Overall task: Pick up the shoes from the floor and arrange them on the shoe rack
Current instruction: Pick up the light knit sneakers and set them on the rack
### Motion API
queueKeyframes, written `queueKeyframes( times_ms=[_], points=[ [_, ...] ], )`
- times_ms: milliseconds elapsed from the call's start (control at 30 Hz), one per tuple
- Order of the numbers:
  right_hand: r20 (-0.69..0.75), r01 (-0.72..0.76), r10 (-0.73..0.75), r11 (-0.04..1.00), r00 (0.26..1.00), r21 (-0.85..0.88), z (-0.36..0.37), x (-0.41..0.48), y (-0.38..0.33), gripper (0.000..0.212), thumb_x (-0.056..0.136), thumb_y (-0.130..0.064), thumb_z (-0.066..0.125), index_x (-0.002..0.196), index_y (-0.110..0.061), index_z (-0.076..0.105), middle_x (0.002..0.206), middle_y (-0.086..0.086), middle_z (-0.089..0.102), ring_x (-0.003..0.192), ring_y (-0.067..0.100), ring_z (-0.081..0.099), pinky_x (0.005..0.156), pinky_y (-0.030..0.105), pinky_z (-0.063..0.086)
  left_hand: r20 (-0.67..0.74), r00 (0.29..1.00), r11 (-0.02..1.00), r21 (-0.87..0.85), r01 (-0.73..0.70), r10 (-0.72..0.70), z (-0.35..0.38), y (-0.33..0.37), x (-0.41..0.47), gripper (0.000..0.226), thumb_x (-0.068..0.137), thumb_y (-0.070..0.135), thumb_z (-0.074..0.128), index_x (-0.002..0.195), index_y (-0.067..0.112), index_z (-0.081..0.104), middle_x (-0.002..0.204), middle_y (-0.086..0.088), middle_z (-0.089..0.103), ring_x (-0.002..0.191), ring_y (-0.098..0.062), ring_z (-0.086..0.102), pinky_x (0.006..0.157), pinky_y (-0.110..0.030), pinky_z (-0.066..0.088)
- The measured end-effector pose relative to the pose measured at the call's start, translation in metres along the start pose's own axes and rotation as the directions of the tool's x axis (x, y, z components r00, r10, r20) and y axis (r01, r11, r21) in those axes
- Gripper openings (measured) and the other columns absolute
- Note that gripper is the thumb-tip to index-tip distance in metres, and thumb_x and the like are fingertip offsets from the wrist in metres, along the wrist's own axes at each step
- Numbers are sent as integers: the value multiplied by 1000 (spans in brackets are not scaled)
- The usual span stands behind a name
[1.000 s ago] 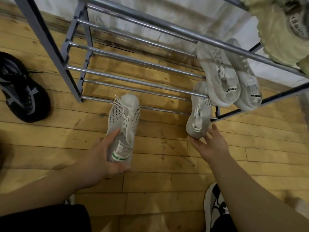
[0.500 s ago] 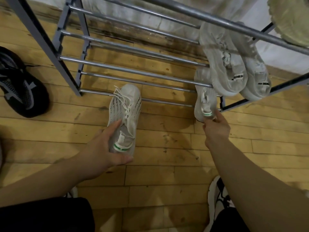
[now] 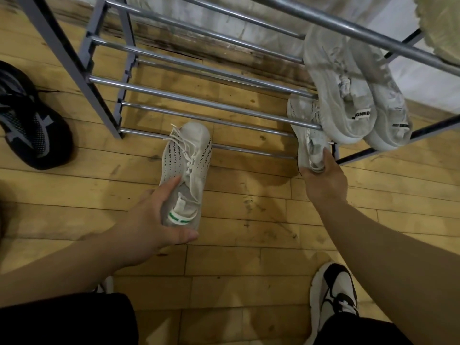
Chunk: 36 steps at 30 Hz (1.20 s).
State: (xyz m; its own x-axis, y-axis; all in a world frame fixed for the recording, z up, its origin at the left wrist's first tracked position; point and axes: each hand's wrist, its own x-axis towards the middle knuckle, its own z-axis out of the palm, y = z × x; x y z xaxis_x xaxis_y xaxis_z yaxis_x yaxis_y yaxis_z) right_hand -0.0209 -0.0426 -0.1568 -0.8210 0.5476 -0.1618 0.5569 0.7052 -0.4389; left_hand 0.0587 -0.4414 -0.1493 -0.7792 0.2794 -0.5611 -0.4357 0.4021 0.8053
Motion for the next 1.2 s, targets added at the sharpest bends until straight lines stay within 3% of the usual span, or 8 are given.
queueKeyframes(
  times_ms=[467,600,700,767,833,933,1033,1200],
  points=[
    [-103,-76,90,988,991,135,-6,22,-12,57,94,-31,70,148,-33,51,131,-3,67,120,23,62,87,26,43,-8,1000,998,66,2,-2,1,11,-1,137,46,58,90,159,47,15,148,14,34,128,-6,44,99,-22,39],
    [-121,-87,103,988,987,130,-6,21,-16,54,83,-37,72,134,-33,55,130,3,60,115,28,62,88,36,53,1,1000,998,56,6,-7,1,12,0,137,45,59,92,158,49,16,150,13,34,131,-8,45,106,-28,42],
    [-134,-161,180,977,975,139,-6,-10,-28,76,80,-46,72,148,-37,40,152,1,38,133,29,49,103,48,49,20,1000,999,37,0,0,1,10,2,143,39,68,94,157,51,15,154,15,34,134,-8,45,110,-32,42],
    [-17,-97,101,980,995,175,-5,-55,-44,77,87,-44,72,154,-36,34,157,-3,35,137,23,44,106,45,45,25,1000,999,31,-8,7,2,10,3,143,40,66,95,158,51,14,154,14,32,135,-7,43,112,-31,40],
    [302,-52,-31,963,953,263,1,-106,-66,72,94,-44,68,155,-45,29,151,-8,46,127,15,53,100,41,48,37,999,999,53,-6,4,3,10,4,143,43,62,95,158,51,11,152,14,29,135,-7,41,114,-31,38],
    [697,-193,-143,904,703,381,16,-154,-92,67,99,-43,63,149,-65,24,147,-8,53,120,16,62,101,47,54,61,998,996,79,-38,33,5,9,5,148,42,68,94,158,53,5,155,14,28,138,-7,40,118,-36,37],
    [806,-353,-181,829,563,433,27,-167,-107,66,101,-35,62,151,-59,28,134,-8,68,117,17,68,101,45,55,89,994,995,63,-74,68,5,10,3,142,54,55,97,157,52,-1,157,17,24,141,-3,35,116,-27,34],
    [807,-432,-232,748,543,505,41,-164,-115,68,103,-17,60,155,-50,31,124,2,75,110,25,73,91,45,60,51,993,987,117,-111,106,2,11,6,132,64,50,93,159,53,0,156,17,27,138,-1,36,110,-21,33]
  ],
)
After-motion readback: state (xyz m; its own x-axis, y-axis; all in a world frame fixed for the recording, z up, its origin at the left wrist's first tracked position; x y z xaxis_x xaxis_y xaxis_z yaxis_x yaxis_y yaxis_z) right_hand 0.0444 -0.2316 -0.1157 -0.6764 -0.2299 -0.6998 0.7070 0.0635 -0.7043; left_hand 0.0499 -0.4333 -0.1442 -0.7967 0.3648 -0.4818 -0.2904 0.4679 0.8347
